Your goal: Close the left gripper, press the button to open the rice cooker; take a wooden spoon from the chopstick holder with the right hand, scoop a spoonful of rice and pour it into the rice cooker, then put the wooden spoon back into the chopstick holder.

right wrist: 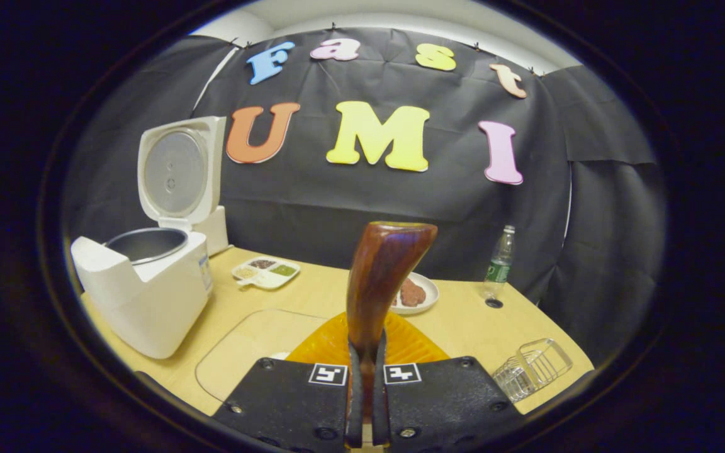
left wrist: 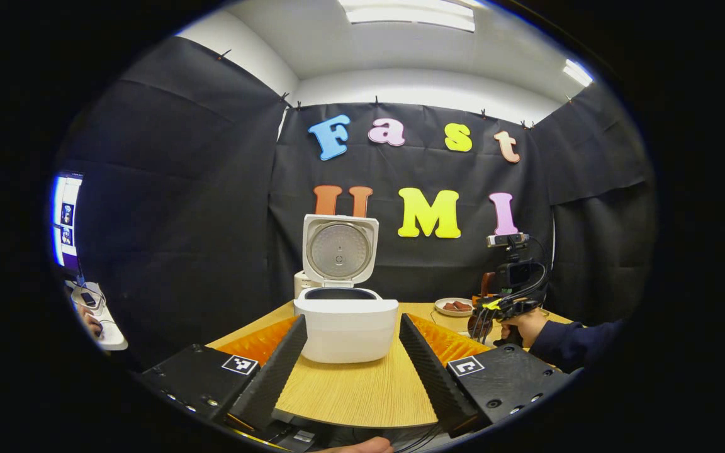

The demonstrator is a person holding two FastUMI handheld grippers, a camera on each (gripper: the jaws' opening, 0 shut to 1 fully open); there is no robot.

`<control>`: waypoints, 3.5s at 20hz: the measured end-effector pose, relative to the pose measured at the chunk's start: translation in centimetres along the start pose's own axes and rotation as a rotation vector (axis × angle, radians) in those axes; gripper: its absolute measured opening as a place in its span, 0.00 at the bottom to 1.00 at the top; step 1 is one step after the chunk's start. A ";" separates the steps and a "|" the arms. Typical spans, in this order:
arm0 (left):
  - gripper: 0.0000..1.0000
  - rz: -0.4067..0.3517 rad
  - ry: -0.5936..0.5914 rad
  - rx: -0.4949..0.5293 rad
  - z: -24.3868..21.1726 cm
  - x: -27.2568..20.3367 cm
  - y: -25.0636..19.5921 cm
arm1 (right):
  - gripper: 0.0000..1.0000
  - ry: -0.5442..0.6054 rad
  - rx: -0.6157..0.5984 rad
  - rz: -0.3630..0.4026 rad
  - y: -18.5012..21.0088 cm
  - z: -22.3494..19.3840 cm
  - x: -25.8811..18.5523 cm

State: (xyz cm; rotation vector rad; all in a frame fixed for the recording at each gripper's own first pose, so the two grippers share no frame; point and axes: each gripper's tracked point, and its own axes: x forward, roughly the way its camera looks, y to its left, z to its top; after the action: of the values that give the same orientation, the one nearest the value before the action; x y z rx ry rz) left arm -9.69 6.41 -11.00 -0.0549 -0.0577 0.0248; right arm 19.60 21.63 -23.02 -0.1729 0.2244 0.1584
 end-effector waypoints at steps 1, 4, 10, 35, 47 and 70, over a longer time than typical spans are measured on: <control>0.94 0.004 0.002 -0.005 -0.2 0.0 0.3 | 0.08 0.008 -0.014 -0.020 -0.3 -0.5 0.4; 0.94 0.006 0.010 -0.021 -0.5 0.2 0.9 | 0.07 0.041 -0.032 -0.073 -1.1 -2.2 1.2; 0.94 0.006 0.009 -0.036 -0.7 0.0 1.3 | 0.08 0.082 0.083 0.013 2.5 -3.2 0.2; 0.94 0.011 0.061 -0.034 -2.6 1.0 1.1 | 0.07 0.216 0.957 0.298 3.2 -1.6 -0.1; 0.94 -0.011 0.063 0.001 -2.4 1.2 0.0 | 0.07 0.154 1.340 0.336 -2.9 2.3 -0.9; 0.94 -0.048 0.052 0.025 -0.9 3.3 2.2 | 0.07 0.248 1.372 0.610 12.8 16.2 2.3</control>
State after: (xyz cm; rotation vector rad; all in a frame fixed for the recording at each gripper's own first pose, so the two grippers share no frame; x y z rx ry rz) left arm -6.37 8.65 -11.86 -0.0292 -0.0072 -0.0243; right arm 22.94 37.43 -9.93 1.2603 0.5814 0.5513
